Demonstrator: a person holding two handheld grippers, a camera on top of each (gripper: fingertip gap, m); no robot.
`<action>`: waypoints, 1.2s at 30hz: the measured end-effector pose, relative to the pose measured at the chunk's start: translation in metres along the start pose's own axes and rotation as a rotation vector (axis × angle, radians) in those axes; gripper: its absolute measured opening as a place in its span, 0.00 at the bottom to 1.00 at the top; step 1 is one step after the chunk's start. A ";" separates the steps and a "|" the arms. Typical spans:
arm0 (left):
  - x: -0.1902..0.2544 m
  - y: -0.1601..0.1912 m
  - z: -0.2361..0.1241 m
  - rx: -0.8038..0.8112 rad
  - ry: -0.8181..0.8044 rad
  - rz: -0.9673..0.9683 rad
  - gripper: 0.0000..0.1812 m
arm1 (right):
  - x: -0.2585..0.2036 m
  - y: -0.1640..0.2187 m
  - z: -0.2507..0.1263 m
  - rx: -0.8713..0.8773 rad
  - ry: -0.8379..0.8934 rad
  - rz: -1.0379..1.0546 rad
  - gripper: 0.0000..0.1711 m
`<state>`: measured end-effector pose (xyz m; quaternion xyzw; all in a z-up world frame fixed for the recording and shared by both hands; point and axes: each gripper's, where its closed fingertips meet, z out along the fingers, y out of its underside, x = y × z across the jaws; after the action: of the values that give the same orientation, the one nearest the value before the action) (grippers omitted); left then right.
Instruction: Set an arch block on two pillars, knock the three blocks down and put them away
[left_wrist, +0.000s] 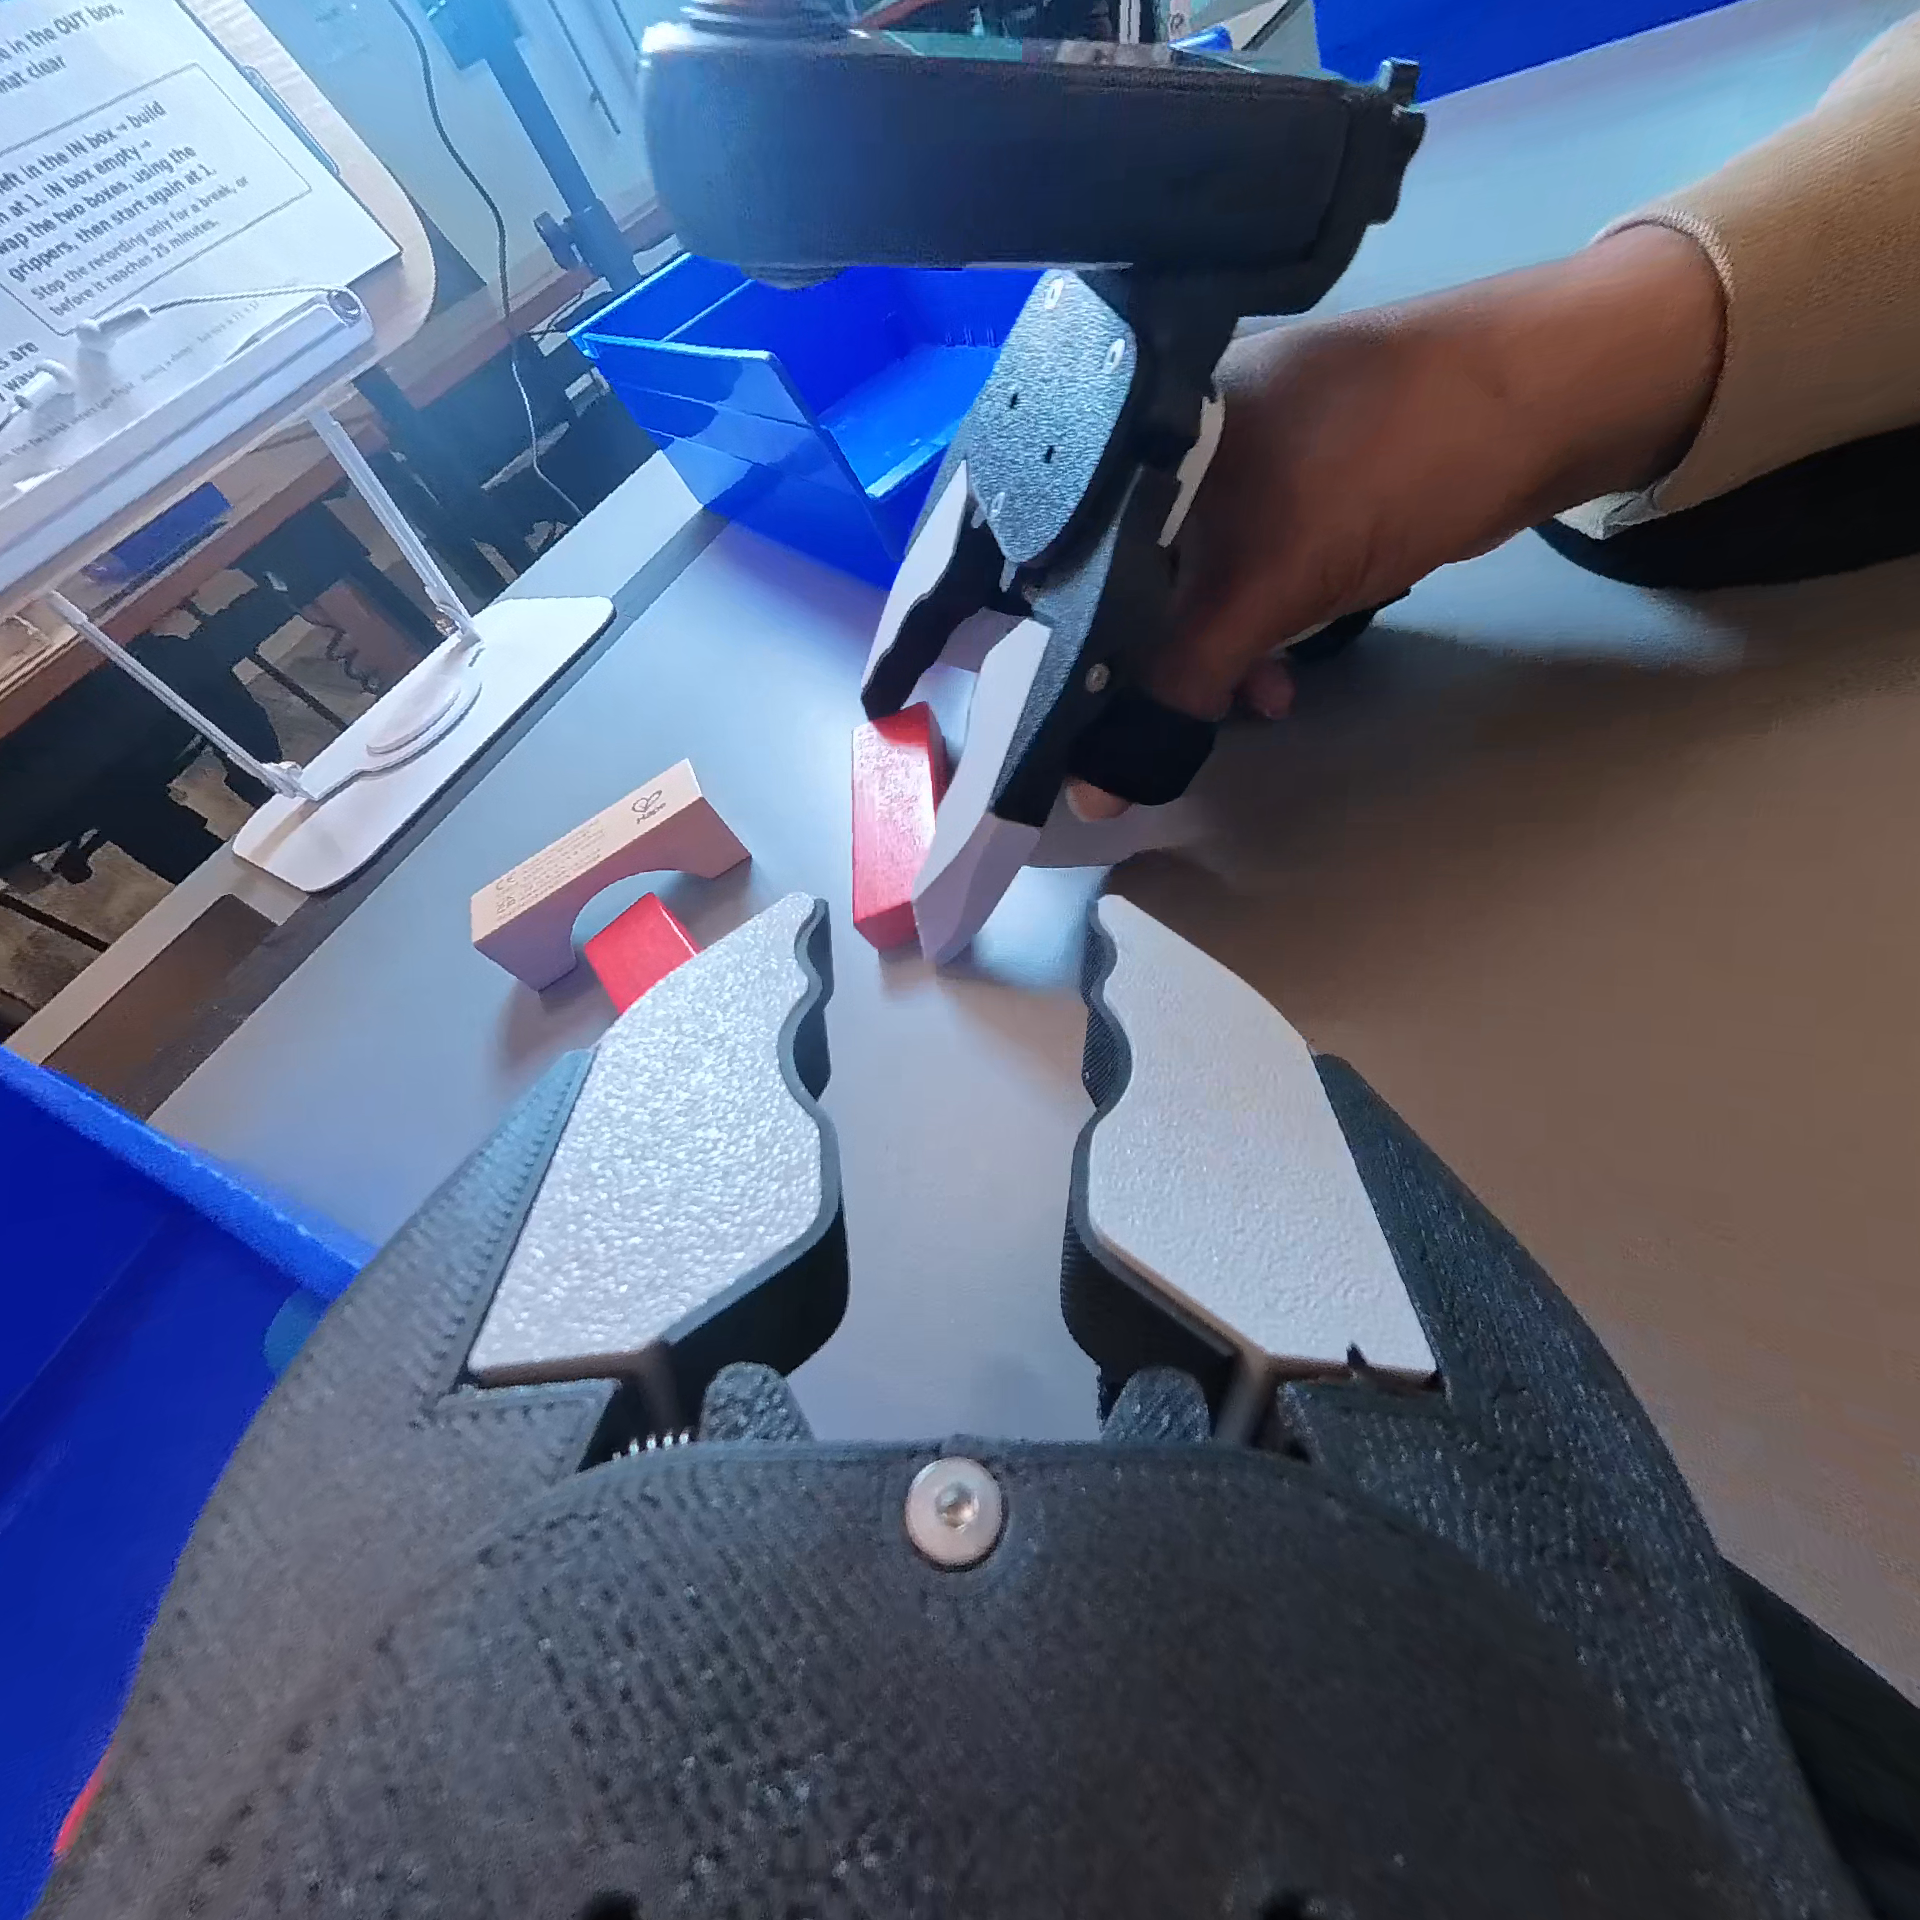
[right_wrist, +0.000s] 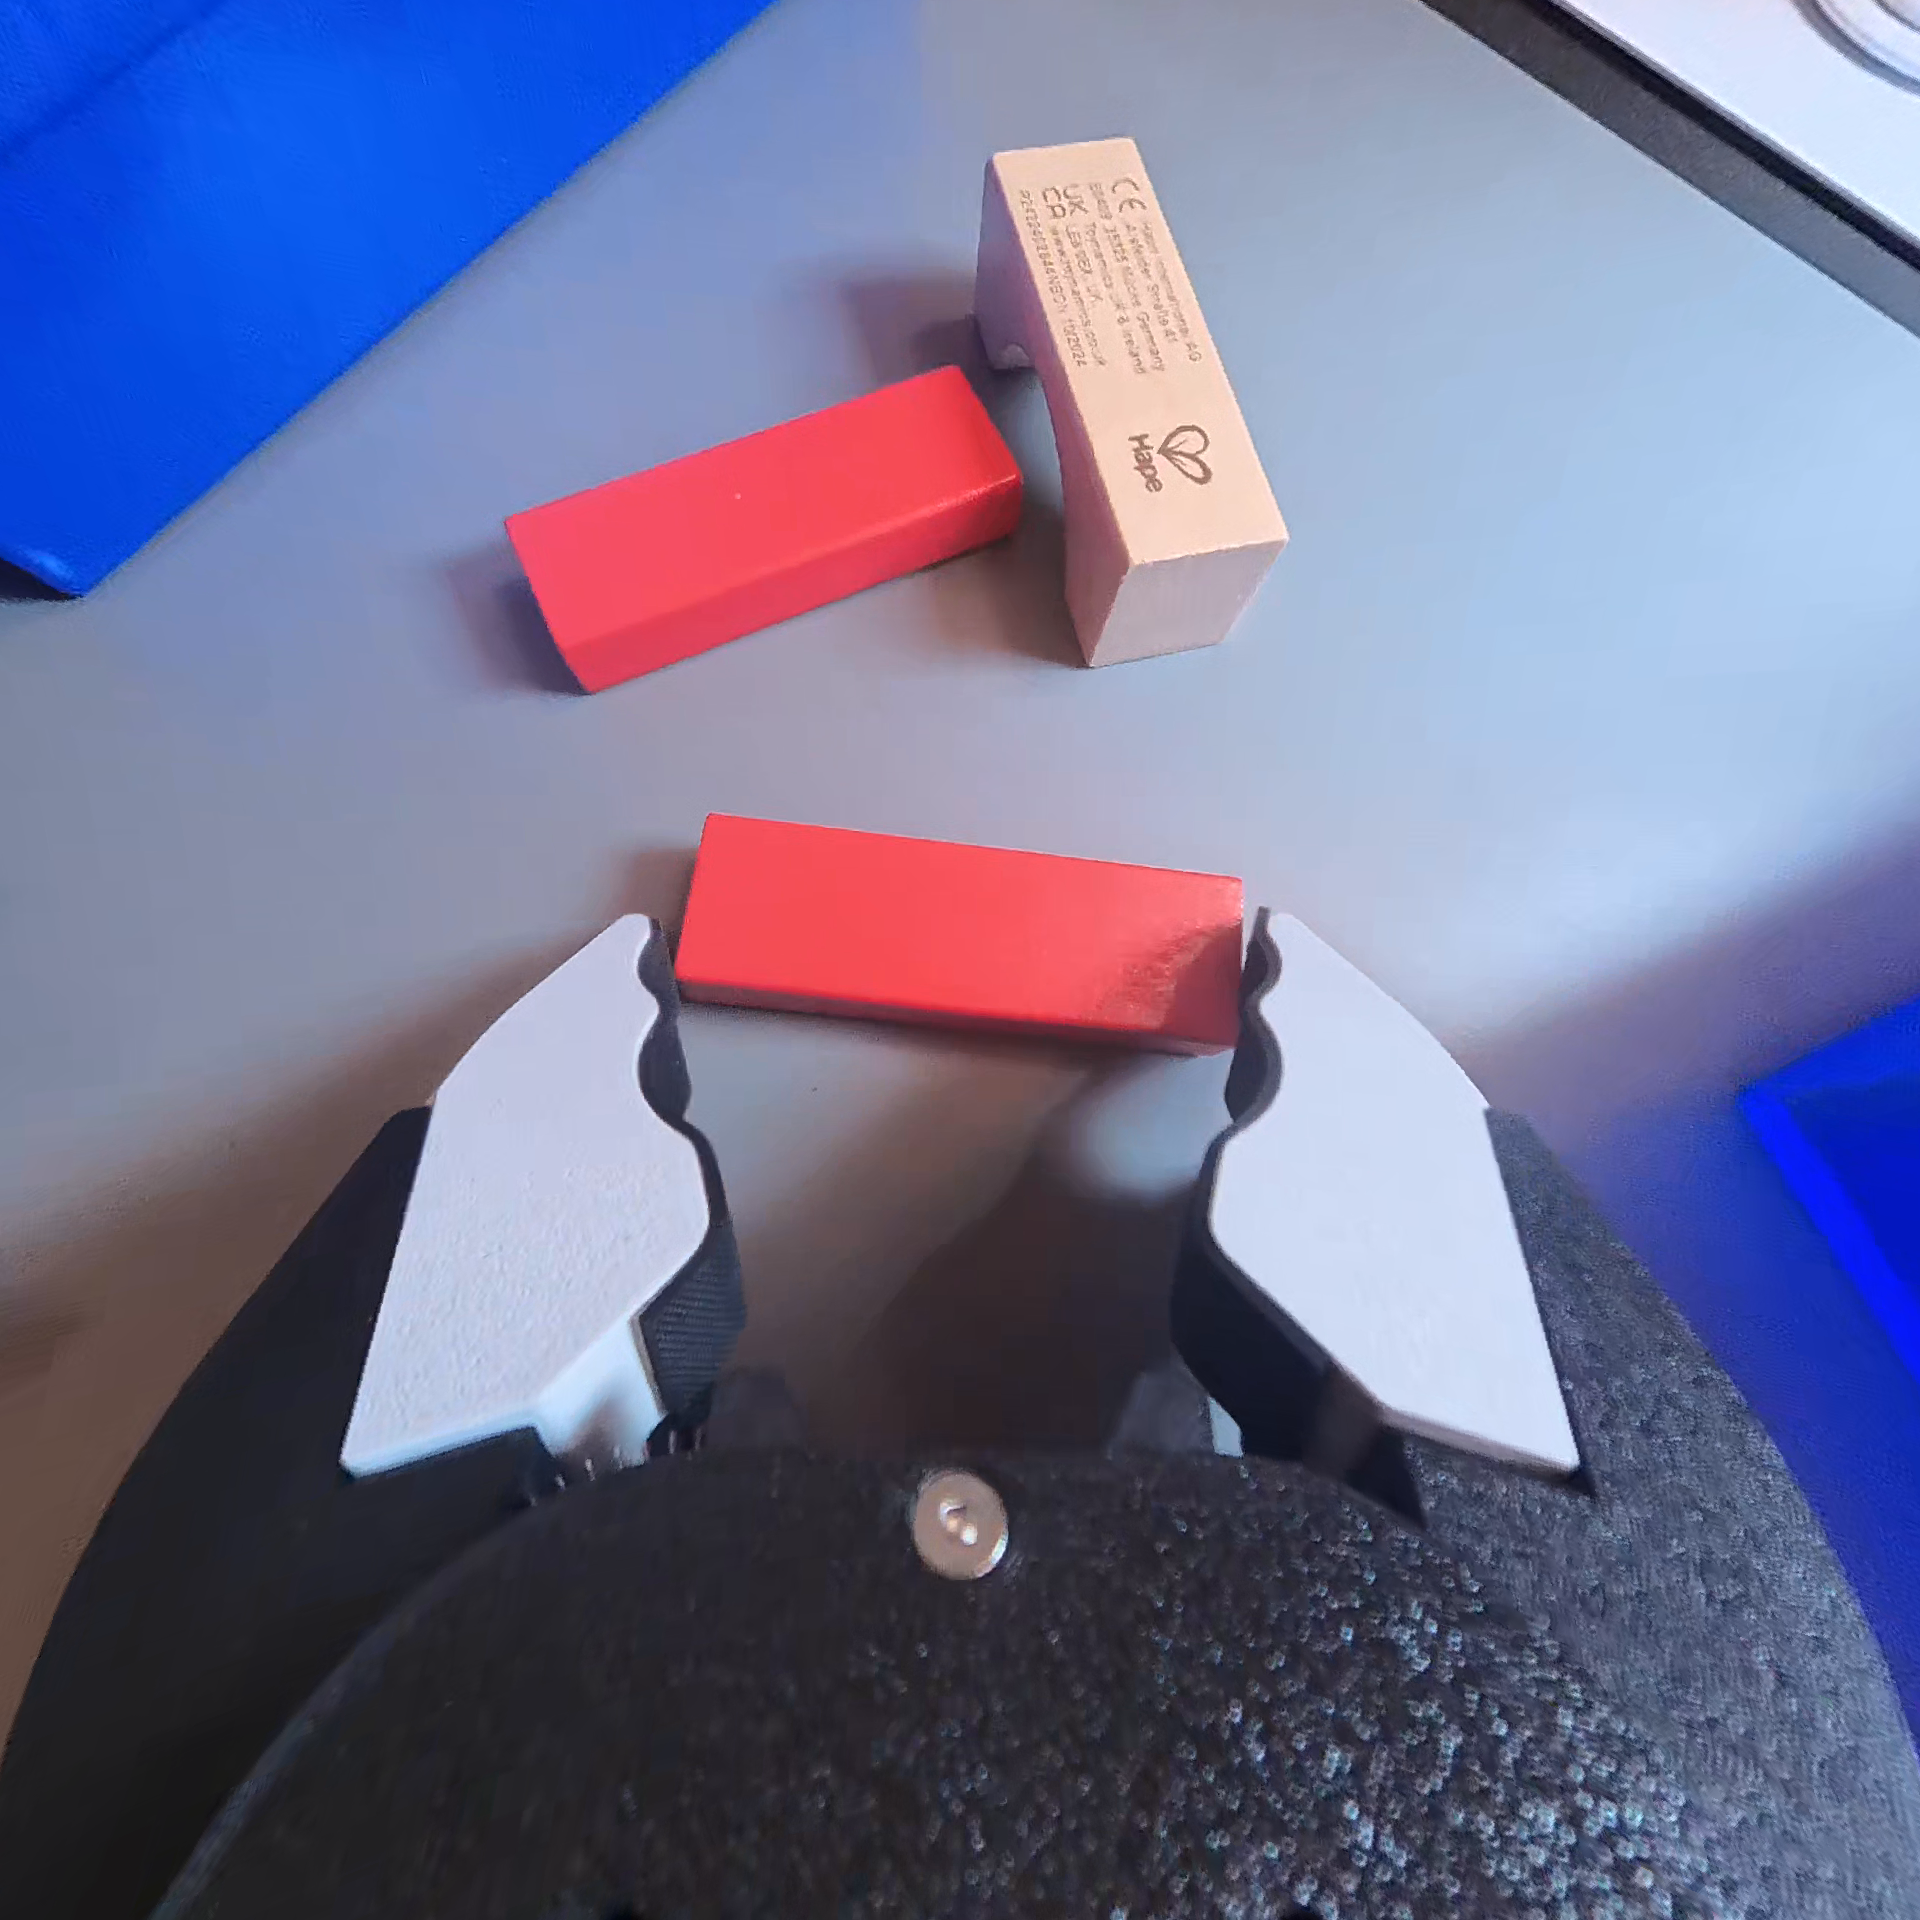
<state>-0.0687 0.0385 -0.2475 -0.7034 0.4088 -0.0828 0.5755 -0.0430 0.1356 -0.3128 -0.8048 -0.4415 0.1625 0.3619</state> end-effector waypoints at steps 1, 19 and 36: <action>0.001 0.000 0.000 -0.003 0.002 0.004 0.26 | 0.000 -0.001 0.001 -0.007 -0.002 -0.001 0.60; 0.005 0.003 0.001 -0.017 0.014 0.040 0.24 | 0.147 -0.041 -0.102 0.458 0.241 0.138 0.60; 0.006 0.004 0.001 -0.025 0.019 0.053 0.24 | 0.185 -0.024 -0.110 0.429 0.462 0.093 0.37</action>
<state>-0.0657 0.0352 -0.2537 -0.6987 0.4338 -0.0692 0.5647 0.1102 0.2487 -0.2094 -0.7450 -0.2661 0.0812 0.6062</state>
